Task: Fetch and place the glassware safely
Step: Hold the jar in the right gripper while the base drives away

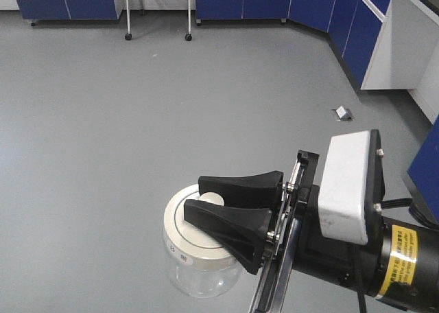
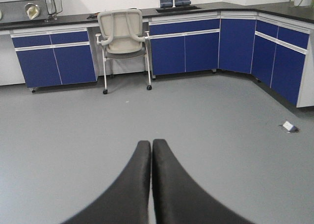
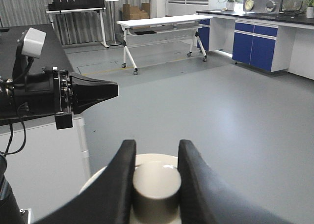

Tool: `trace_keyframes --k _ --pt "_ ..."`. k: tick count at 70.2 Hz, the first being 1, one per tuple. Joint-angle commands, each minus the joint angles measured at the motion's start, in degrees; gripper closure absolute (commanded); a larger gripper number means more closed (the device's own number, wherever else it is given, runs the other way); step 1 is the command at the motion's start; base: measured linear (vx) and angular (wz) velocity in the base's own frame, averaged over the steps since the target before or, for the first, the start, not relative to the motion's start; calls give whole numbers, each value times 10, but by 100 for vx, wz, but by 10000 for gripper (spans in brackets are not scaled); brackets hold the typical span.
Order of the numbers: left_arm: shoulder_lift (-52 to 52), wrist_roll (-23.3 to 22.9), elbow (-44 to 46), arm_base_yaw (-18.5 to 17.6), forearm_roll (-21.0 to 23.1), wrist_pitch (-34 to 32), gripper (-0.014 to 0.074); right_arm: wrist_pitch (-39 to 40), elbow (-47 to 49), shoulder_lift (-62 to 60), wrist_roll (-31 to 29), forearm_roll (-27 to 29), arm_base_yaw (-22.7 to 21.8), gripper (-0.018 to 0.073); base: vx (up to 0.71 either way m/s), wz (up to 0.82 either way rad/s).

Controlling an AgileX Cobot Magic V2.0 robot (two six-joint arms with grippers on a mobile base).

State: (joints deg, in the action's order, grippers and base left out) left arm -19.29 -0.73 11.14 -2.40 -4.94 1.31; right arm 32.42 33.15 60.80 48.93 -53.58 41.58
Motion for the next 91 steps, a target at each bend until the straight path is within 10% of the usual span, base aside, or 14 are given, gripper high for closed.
trace_keyframes --k 1,91 --pt "-4 -4 16 -5 5 -40 603 43 22 -12 -5 21 1 559 57 0" --pt "-4 -4 16 -5 5 -39 603 43 22 -12 -5 21 1 559 60 3"
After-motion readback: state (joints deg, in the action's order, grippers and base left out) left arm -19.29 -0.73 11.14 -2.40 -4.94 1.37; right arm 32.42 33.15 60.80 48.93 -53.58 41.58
